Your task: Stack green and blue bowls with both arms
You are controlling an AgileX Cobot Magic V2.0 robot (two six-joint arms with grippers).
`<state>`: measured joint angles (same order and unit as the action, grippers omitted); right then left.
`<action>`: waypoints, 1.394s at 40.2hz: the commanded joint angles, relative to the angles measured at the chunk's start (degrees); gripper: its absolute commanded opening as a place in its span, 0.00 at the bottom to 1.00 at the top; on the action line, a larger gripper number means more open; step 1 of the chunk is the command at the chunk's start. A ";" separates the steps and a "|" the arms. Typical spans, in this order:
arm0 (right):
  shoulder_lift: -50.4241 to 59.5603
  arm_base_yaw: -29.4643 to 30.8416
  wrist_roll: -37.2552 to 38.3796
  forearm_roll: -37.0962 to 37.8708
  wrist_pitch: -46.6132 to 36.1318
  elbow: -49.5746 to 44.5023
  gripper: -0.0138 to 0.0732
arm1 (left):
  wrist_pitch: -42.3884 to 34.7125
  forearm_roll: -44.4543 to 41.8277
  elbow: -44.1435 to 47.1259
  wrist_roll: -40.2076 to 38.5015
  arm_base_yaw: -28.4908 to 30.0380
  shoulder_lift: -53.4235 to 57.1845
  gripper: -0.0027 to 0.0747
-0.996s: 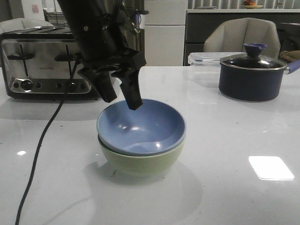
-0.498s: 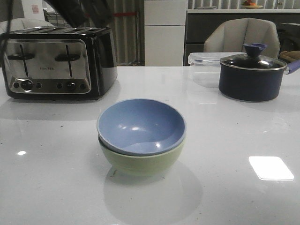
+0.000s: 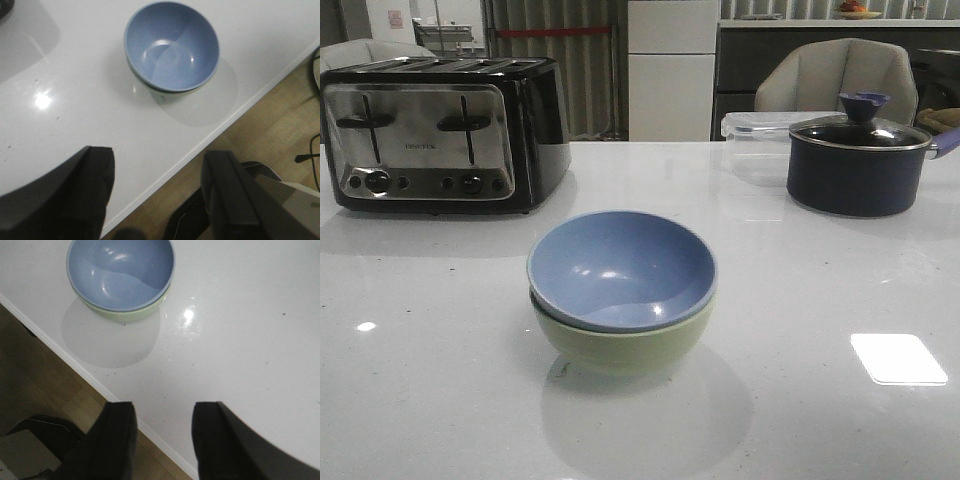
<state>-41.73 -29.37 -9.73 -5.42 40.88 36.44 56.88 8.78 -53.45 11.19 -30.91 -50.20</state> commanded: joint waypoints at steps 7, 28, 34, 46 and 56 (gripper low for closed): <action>0.34 -0.02 -0.70 0.20 -3.76 1.44 0.61 | -6.88 -7.26 8.02 -11.92 -0.40 12.01 0.60; 0.28 -0.02 -0.50 -2.42 -3.76 1.44 0.52 | -13.86 -7.02 11.20 -11.92 -0.40 13.42 0.50; 0.28 -0.02 -0.50 -3.00 -3.76 1.44 0.33 | -14.73 -7.02 11.20 -11.92 -0.40 13.42 0.28; 0.28 -0.02 -0.50 -3.58 -3.76 1.44 0.20 | -15.66 -6.99 11.20 -11.92 -0.40 13.42 0.16; 0.28 -0.02 -0.50 -3.58 -3.70 1.44 0.20 | -15.66 -6.88 11.20 -12.07 -0.40 13.42 0.16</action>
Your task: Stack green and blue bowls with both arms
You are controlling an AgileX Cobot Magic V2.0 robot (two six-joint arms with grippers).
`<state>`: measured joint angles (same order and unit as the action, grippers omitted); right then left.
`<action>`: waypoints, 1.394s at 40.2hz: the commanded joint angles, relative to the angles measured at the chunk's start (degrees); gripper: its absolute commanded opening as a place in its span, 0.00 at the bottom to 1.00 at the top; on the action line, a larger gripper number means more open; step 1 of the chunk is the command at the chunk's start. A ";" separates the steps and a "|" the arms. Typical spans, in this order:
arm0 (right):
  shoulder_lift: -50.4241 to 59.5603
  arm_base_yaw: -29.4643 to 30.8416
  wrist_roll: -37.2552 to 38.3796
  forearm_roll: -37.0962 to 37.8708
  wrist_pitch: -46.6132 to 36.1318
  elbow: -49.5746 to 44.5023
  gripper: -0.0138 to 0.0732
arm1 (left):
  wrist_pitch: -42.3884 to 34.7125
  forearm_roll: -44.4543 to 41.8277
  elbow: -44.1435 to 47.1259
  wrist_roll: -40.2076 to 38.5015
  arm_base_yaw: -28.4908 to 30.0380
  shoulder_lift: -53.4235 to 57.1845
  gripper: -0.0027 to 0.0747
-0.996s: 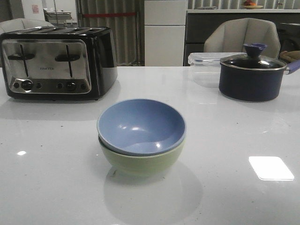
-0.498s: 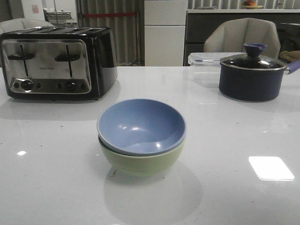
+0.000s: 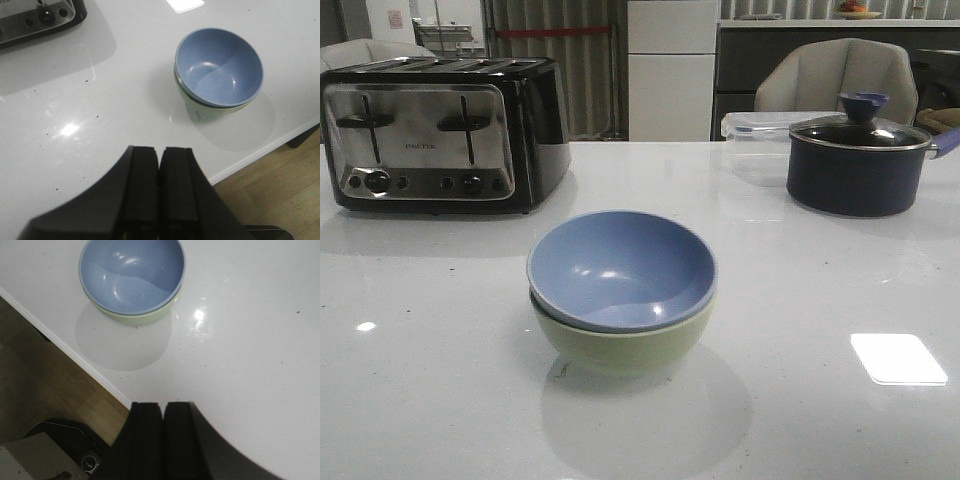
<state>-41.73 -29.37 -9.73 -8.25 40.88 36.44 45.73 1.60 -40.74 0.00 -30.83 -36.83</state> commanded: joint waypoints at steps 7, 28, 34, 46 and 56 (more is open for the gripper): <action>0.28 -0.02 -0.50 -0.74 -3.70 1.44 0.20 | -4.51 0.29 -1.51 -0.88 -0.48 0.05 0.16; 0.28 -0.02 -0.50 -0.74 -3.70 1.44 0.20 | -17.65 -2.32 10.89 0.00 13.04 16.24 0.16; 0.28 -0.02 -0.50 -0.74 -3.70 1.44 0.20 | -29.72 -2.21 22.76 0.00 21.46 26.11 0.16; 0.28 -0.02 -0.50 -0.74 -3.70 1.44 0.20 | -43.67 0.89 38.18 0.00 31.88 37.89 0.16; 0.28 -0.02 -0.50 -0.74 -3.71 1.44 0.20 | -50.12 1.69 41.34 0.00 31.86 38.19 0.16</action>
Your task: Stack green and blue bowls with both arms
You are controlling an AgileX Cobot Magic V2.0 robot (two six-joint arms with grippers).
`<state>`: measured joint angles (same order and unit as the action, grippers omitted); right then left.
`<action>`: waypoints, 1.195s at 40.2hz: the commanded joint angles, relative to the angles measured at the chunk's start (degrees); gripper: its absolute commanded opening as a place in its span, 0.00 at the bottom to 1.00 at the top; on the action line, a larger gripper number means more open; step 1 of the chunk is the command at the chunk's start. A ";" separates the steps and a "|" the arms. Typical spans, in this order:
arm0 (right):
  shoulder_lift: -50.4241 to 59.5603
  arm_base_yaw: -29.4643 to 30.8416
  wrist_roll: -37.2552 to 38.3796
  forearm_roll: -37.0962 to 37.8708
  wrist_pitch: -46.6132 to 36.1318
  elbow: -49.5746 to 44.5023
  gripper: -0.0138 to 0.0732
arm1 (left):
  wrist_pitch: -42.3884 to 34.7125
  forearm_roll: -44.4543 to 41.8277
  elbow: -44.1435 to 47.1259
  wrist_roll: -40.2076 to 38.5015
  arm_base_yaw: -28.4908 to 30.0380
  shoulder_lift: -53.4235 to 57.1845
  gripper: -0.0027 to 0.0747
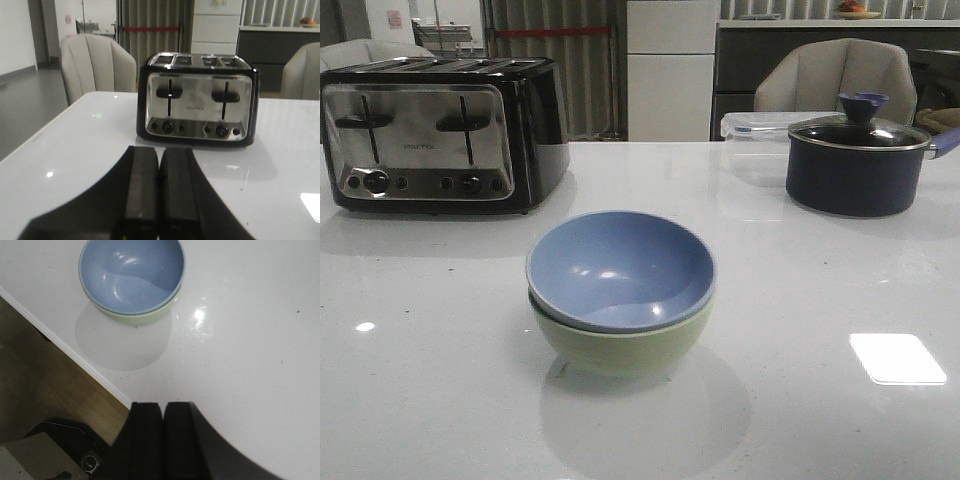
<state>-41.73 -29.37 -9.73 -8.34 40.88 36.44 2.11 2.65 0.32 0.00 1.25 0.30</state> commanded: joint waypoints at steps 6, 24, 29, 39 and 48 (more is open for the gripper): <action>0.28 -0.02 -0.50 -0.66 -3.71 1.44 0.20 | -6.08 0.64 0.28 0.00 -1.60 1.07 0.16; 0.28 -0.02 -0.50 -0.66 -3.71 1.44 0.20 | -6.08 0.64 0.28 0.00 -1.60 0.96 0.16; 0.28 -0.02 -0.50 -0.66 -3.71 1.44 0.20 | -6.08 0.64 0.28 0.00 -1.60 0.96 0.16; 0.28 -0.02 -0.50 -0.66 -3.71 1.44 0.20 | -6.08 0.64 0.28 0.00 -1.60 0.96 0.16; 2.77 -0.03 -0.50 0.59 -4.13 1.03 0.20 | -6.08 0.64 0.28 0.00 -1.60 0.96 0.16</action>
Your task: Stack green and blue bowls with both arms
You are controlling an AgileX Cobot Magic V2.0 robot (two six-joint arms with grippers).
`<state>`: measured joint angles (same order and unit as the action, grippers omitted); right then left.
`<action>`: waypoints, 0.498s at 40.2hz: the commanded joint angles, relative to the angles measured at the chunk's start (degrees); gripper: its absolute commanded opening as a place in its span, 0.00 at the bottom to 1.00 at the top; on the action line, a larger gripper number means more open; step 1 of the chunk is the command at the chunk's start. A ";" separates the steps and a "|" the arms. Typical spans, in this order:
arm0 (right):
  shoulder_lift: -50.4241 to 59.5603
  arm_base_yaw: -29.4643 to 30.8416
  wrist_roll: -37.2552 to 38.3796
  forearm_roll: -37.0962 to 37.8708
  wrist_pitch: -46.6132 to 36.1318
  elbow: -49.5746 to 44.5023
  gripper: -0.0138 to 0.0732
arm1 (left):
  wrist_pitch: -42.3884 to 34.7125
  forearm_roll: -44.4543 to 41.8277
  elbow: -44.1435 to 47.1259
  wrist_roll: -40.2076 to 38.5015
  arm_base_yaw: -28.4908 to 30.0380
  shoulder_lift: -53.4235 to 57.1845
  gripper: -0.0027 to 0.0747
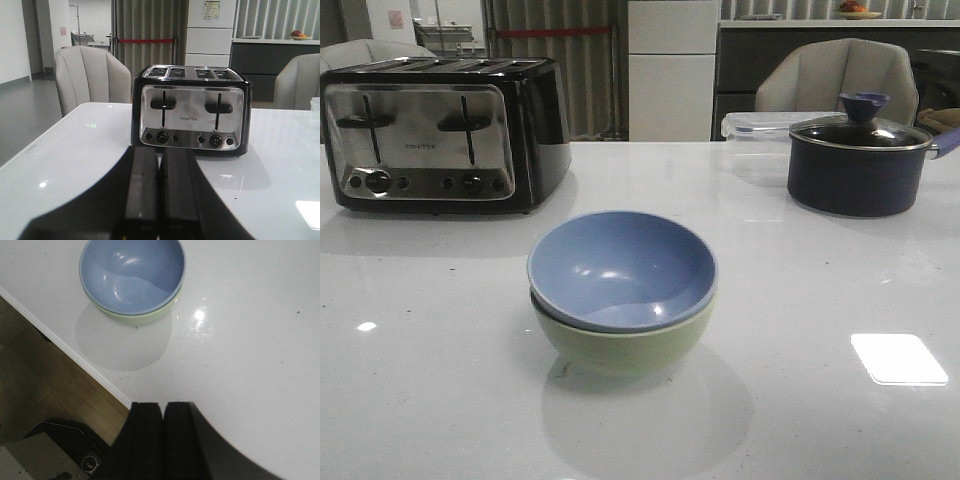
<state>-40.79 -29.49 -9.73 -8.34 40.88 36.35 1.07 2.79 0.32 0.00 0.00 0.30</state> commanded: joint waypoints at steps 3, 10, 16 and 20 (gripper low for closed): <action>5.30 2.14 -0.50 1.98 -5.56 -0.26 0.20 | -5.04 0.50 0.28 0.00 -0.34 0.96 0.16; 16.83 12.66 -0.50 2.12 -17.39 -10.67 0.20 | -5.04 0.50 0.28 0.00 -0.34 0.96 0.16; 28.19 20.85 -0.50 1.28 -28.98 -21.10 0.20 | -5.04 0.50 0.28 0.00 -0.34 0.96 0.16; 35.10 24.92 -0.50 1.28 -34.88 -27.45 0.20 | -5.04 0.50 0.28 0.00 -0.34 0.96 0.16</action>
<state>-9.95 -7.45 -9.73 -6.70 16.47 11.41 1.07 2.82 0.32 0.00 0.00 0.30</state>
